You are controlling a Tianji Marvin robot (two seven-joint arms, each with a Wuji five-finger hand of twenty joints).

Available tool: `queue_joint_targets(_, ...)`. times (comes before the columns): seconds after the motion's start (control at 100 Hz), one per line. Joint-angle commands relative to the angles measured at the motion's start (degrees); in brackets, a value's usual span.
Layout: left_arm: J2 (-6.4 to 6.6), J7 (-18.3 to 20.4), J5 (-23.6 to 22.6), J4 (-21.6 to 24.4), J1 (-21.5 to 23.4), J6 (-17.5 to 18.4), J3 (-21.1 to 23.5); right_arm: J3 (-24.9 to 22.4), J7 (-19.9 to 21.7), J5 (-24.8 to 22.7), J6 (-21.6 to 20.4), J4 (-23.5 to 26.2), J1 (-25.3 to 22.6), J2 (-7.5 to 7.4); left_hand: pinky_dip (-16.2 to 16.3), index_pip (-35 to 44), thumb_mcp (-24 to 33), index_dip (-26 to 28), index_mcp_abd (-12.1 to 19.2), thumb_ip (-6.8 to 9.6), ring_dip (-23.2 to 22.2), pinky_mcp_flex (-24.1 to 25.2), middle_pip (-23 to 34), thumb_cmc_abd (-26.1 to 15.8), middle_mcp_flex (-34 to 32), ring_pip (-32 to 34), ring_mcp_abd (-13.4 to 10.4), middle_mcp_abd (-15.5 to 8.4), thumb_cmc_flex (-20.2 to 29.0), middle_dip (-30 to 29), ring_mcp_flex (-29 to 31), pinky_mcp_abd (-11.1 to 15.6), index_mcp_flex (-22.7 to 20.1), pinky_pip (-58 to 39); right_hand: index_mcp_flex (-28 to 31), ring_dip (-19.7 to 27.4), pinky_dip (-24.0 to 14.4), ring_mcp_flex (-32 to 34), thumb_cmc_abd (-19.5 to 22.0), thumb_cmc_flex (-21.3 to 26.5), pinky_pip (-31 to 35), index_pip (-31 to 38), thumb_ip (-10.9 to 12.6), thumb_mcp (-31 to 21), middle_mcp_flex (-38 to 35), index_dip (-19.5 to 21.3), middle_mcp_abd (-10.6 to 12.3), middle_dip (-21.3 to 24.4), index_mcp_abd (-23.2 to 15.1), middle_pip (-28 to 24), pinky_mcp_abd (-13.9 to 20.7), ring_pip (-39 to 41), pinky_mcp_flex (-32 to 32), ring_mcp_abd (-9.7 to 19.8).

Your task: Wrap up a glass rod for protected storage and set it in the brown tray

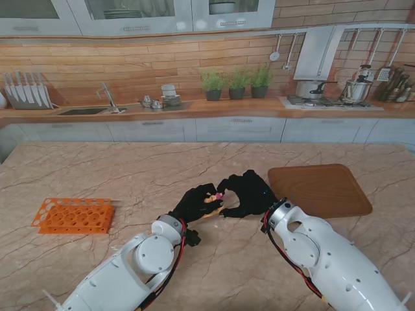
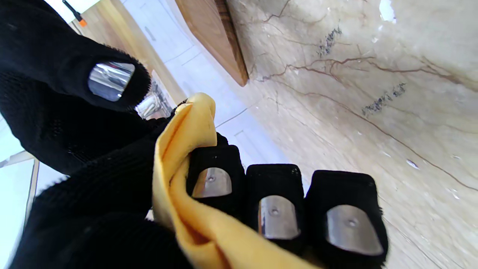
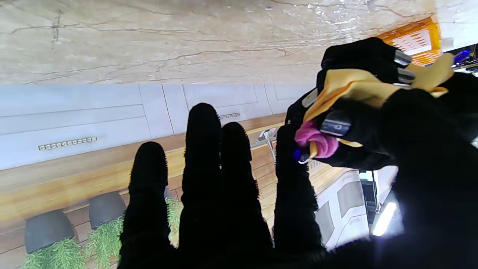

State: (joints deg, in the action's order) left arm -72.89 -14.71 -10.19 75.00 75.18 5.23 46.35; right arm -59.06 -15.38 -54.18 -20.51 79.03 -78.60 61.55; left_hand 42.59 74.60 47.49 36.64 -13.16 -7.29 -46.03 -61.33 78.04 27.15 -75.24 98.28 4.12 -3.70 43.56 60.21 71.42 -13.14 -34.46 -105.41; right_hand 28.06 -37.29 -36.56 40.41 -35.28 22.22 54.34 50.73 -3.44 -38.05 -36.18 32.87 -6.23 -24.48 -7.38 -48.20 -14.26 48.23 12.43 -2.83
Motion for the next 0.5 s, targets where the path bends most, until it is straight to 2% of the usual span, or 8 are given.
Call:
queue_joint_targets(0.0,-0.3,-0.34,0.05,-0.14,0.03,0.37,0.26,-0.05,0.23,-0.59,0.22,0.73,-1.13,0.38,-0.12,0.74,2.83,1.01,1.2,2.32,-0.59,-1.25,4.35,-1.41,-1.59,4.11,-2.87,-2.54,2.84,1.21,1.45,0.56,1.42,-14.57,2.61,0.38,0.12,1.63,-0.82,1.06,0.79,1.21,0.72,1.16,-1.59,0.23,0.3,0.21,-5.01,-0.79,0.64,0.85,-0.02,0.73)
queue_joint_targets(0.11,-0.27,-0.3,0.11,-0.22,0.01,0.87,0.33,-0.6,0.76,0.12,0.72,1.14,-1.71,0.47,-0.14,0.76,2.98,1.37,1.43,2.26,-0.59,-1.26,4.38,-1.35,-1.66,4.11,-2.87,-2.59,2.65,1.11,1.45,0.56,1.35,-14.57,5.0,0.38,0.33,2.54,0.26,3.93,0.54,1.24,0.23,-0.58,-3.82,0.3,0.67,0.18,-6.04,-0.31,0.57,0.42,0.54,0.58)
queue_joint_targets(0.15,-0.25,-0.13,0.34,-0.28,-0.01,1.26,0.35,-0.74,0.8,0.35,0.97,1.2,-1.83,0.52,-0.06,0.74,3.23,1.56,1.72,2.26,-0.6,-1.29,4.41,-1.3,-1.72,4.11,-2.87,-2.78,2.34,1.06,1.45,0.66,1.3,-14.57,5.21,0.14,0.32,2.76,-0.88,3.85,0.56,1.31,-2.12,-6.18,-4.16,-1.24,0.74,-0.06,-6.65,-0.17,0.64,0.34,0.76,0.6)
queue_joint_targets(0.17,-0.24,-0.04,0.48,-0.33,-0.03,1.49,0.35,-0.81,0.79,0.46,1.11,1.23,-1.88,0.55,-0.03,0.71,3.34,1.59,1.73,2.28,-0.6,-1.3,4.42,-1.19,-1.74,4.11,-2.87,-2.73,2.28,1.05,1.45,0.67,1.28,-14.57,5.12,0.1,0.33,2.91,-1.72,4.05,0.53,2.65,-4.49,-9.24,-4.41,-3.72,0.82,-0.08,-7.51,-0.08,0.69,0.3,0.91,0.67)
queue_joint_targets(0.22,-0.24,0.12,0.73,-0.4,-0.05,1.87,0.35,-1.0,0.81,0.84,1.46,1.33,-2.03,0.64,0.07,0.62,3.58,1.66,1.73,2.23,-0.6,-1.3,4.43,-1.18,-1.76,4.11,-2.87,-2.75,1.93,1.02,1.45,0.71,1.28,-14.57,4.93,0.07,0.32,3.29,-2.53,4.68,0.6,5.28,-7.53,-14.24,-5.06,-7.36,1.02,-0.06,-8.89,-0.01,0.74,0.32,1.35,0.74)
queue_joint_targets(0.31,-0.25,0.22,0.95,-0.48,-0.08,2.17,0.36,-1.3,1.01,1.78,2.07,1.49,-2.23,0.83,0.19,0.25,4.1,1.56,2.23,2.24,-0.6,-1.31,4.42,-1.09,-1.76,4.11,-2.87,-2.91,1.46,0.97,1.45,0.8,1.39,-14.57,5.32,0.11,0.38,4.0,-2.06,6.03,0.63,8.64,-9.6,-18.47,-6.85,-10.56,1.36,0.14,-11.48,0.17,0.95,0.35,1.73,0.82)
queue_joint_targets(0.49,-0.21,0.59,1.47,-0.44,-0.08,2.46,0.41,-1.53,2.42,4.7,2.39,1.41,-2.29,1.2,0.31,0.04,4.83,1.5,2.28,2.33,-0.6,-1.32,4.44,-0.75,-1.75,4.11,-2.87,-2.99,0.93,0.97,1.45,0.82,1.37,-14.57,8.01,0.27,0.39,4.75,3.02,12.23,0.72,9.93,-10.83,-17.29,-10.48,-12.53,1.87,0.5,-13.9,0.85,0.85,0.12,1.83,0.75)
